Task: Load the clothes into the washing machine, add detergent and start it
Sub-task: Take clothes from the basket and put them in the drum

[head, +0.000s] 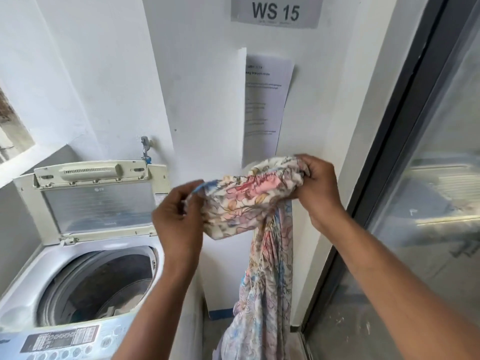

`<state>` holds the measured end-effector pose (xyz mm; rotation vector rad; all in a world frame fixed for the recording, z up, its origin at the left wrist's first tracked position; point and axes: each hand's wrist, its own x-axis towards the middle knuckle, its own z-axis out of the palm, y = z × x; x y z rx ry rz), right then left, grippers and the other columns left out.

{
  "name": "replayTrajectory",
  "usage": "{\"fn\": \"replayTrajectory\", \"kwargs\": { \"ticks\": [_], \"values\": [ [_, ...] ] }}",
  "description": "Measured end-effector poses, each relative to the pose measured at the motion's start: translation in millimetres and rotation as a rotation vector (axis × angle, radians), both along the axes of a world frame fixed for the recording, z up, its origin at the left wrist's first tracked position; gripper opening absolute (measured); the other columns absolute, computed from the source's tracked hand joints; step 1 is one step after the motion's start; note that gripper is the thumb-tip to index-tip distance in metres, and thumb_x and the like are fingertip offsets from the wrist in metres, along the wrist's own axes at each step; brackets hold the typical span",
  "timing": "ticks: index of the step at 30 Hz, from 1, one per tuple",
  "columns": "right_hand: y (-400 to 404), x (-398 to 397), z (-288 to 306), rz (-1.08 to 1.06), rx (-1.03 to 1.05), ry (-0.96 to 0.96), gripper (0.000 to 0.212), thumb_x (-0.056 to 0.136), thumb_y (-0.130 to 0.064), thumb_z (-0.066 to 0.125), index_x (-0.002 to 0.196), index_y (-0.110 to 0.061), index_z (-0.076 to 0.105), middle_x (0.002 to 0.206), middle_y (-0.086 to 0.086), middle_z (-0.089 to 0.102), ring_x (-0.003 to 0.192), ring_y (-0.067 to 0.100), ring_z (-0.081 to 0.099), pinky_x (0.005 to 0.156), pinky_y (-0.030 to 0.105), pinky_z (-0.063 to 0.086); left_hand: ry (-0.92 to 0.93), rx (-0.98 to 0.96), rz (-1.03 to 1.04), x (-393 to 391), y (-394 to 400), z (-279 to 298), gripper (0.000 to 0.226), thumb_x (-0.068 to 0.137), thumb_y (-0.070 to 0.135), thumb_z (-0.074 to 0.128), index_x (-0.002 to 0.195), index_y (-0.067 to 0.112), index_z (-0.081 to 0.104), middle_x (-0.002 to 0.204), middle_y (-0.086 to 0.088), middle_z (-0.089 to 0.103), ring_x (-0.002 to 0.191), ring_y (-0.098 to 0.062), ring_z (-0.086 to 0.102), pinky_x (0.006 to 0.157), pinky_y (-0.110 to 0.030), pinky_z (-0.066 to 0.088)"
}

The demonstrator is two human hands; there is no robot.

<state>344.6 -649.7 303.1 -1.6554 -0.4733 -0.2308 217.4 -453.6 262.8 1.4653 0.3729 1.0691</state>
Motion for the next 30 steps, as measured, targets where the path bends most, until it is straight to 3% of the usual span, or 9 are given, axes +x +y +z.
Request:
{"fn": "replayTrajectory", "kwargs": {
  "ticks": [5, 9, 12, 16, 19, 22, 24, 26, 30],
  "values": [
    [17, -13, 60, 0.119, 0.156, -0.106, 0.040, 0.082, 0.016, 0.054, 0.092, -0.014, 0.080, 0.092, 0.010, 0.081, 0.088, 0.025, 0.076, 0.077, 0.054, 0.065, 0.331, 0.265, -0.351, 17, -27, -34, 0.069, 0.078, 0.022, 0.090, 0.138, 0.034, 0.058, 0.125, 0.012, 0.069, 0.102, -0.012, 0.072, 0.068, -0.028, 0.062],
    [26, -32, 77, 0.300, 0.234, -0.125, 0.037, 0.086, 0.012, 0.054, 0.103, -0.009, 0.079, 0.101, 0.010, 0.081, 0.099, 0.027, 0.077, 0.087, 0.040, 0.063, 0.390, 0.428, -0.333, 36, -40, -22, 0.036, 0.082, 0.024, 0.084, 0.116, 0.023, 0.075, 0.110, 0.006, 0.077, 0.094, -0.004, 0.073, 0.078, -0.029, 0.057],
    [13, -35, 74, 0.359, 0.232, -0.158, 0.044, 0.086, 0.019, 0.054, 0.108, -0.011, 0.077, 0.106, 0.008, 0.080, 0.105, 0.027, 0.076, 0.090, 0.043, 0.062, 0.429, 0.413, -0.213, 44, -32, -1, 0.019, 0.081, 0.007, 0.080, 0.100, 0.009, 0.080, 0.100, -0.010, 0.081, 0.096, -0.021, 0.072, 0.077, -0.040, 0.060],
    [-38, -23, 37, 0.128, -0.098, -0.403, 0.058, 0.075, 0.025, 0.070, 0.117, -0.014, 0.074, 0.109, 0.000, 0.079, 0.103, 0.020, 0.076, 0.085, 0.040, 0.064, 0.366, 0.448, -0.157, 43, -16, 23, 0.015, 0.071, 0.018, 0.061, 0.079, 0.013, 0.072, 0.074, 0.000, 0.077, 0.070, -0.012, 0.067, 0.063, -0.039, 0.056],
    [-65, -16, -8, -0.029, -0.629, -0.391, 0.079, 0.066, 0.010, 0.084, 0.134, -0.025, 0.066, 0.121, -0.004, 0.072, 0.107, 0.021, 0.072, 0.087, 0.044, 0.062, 0.334, 0.504, -0.157, 45, -11, 44, 0.026, 0.064, 0.015, 0.068, 0.087, 0.021, 0.078, 0.075, 0.008, 0.077, 0.072, -0.009, 0.073, 0.063, -0.029, 0.056],
    [-70, -26, -21, 0.153, -0.932, -0.068, 0.114, 0.063, -0.038, 0.090, 0.156, -0.050, 0.025, 0.150, -0.010, 0.049, 0.134, 0.016, 0.055, 0.110, 0.042, 0.050, 0.381, 0.634, -0.133, 48, -18, 63, 0.041, 0.060, 0.009, 0.069, 0.096, 0.024, 0.080, 0.082, 0.004, 0.080, 0.076, -0.016, 0.073, 0.066, -0.025, 0.052],
    [-68, -42, -9, 0.219, -0.939, 0.036, 0.137, 0.063, -0.061, 0.089, 0.158, -0.055, -0.009, 0.163, -0.018, 0.029, 0.144, 0.007, 0.041, 0.120, 0.041, 0.041, 0.417, 0.725, -0.107, 50, -22, 71, 0.046, 0.062, 0.005, 0.067, 0.102, 0.023, 0.080, 0.088, 0.000, 0.081, 0.082, -0.024, 0.072, 0.071, -0.028, 0.051],
    [-59, -66, 10, 0.211, -0.837, 0.044, 0.147, 0.058, -0.070, 0.089, 0.151, -0.060, -0.024, 0.166, -0.025, 0.016, 0.147, 0.001, 0.033, 0.123, 0.038, 0.035, 0.422, 0.808, -0.080, 52, -27, 80, 0.042, 0.061, 0.004, 0.064, 0.097, 0.020, 0.078, 0.086, -0.005, 0.080, 0.083, -0.033, 0.071, 0.071, -0.036, 0.057],
    [-7, -95, 8, -0.006, -0.720, -0.018, 0.147, 0.052, -0.080, 0.085, 0.162, -0.039, -0.004, 0.157, -0.009, 0.035, 0.139, 0.013, 0.046, 0.114, 0.038, 0.043, 0.343, 0.904, -0.075, 54, -54, 104, 0.031, 0.065, 0.006, 0.061, 0.091, 0.016, 0.074, 0.080, -0.008, 0.076, 0.079, -0.038, 0.067, 0.067, -0.044, 0.056]
  ]
}}
